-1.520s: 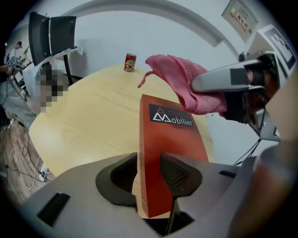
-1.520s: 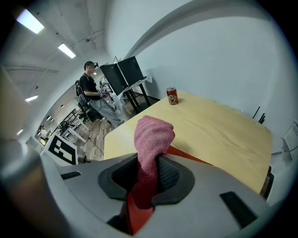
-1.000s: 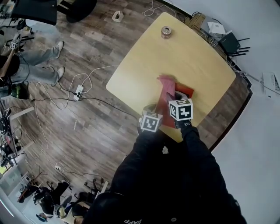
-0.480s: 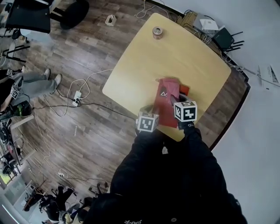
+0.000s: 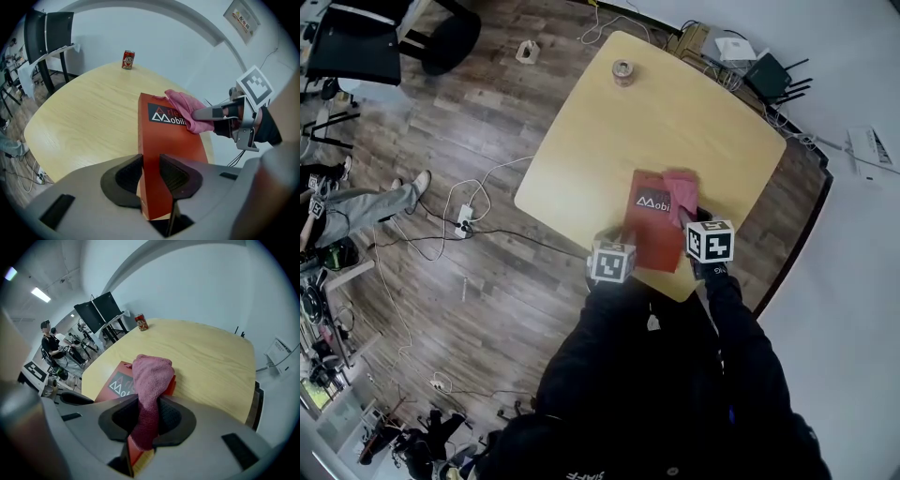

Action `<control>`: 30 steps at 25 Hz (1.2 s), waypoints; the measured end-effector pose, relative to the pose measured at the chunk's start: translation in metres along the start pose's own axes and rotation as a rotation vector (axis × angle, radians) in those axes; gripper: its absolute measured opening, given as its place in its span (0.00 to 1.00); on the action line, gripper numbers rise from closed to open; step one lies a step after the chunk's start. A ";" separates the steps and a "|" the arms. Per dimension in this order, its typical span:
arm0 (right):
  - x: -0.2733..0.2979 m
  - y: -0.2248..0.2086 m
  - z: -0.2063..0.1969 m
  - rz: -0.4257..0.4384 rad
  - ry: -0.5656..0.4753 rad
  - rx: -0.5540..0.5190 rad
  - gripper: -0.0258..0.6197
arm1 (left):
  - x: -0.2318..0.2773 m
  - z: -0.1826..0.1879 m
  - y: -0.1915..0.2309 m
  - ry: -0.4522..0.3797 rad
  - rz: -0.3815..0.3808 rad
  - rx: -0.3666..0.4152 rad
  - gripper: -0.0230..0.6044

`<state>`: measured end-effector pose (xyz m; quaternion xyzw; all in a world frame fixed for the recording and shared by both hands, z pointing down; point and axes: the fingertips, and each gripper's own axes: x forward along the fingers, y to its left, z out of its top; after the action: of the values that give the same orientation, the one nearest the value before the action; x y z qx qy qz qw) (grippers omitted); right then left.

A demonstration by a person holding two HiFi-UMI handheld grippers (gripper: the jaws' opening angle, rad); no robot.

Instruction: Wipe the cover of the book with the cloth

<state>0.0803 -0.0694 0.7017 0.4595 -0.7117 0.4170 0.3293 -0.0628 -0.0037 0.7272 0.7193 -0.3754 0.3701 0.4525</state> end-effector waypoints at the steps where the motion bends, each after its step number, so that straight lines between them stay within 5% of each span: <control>1: -0.003 -0.003 -0.002 -0.007 0.000 0.001 0.20 | 0.000 -0.001 0.000 0.001 0.002 0.001 0.26; 7: -0.017 -0.009 0.000 -0.025 -0.019 -0.002 0.20 | 0.000 -0.002 0.000 0.006 0.000 -0.001 0.25; 14: -0.019 0.030 0.017 0.063 -0.056 -0.046 0.20 | 0.001 -0.004 -0.003 0.023 -0.020 -0.019 0.25; 30: 0.027 0.109 -0.006 0.206 0.066 -0.164 0.20 | 0.004 -0.001 0.002 0.001 -0.046 -0.018 0.26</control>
<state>-0.0306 -0.0495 0.6954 0.3416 -0.7757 0.4038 0.3442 -0.0628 -0.0041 0.7314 0.7234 -0.3620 0.3565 0.4675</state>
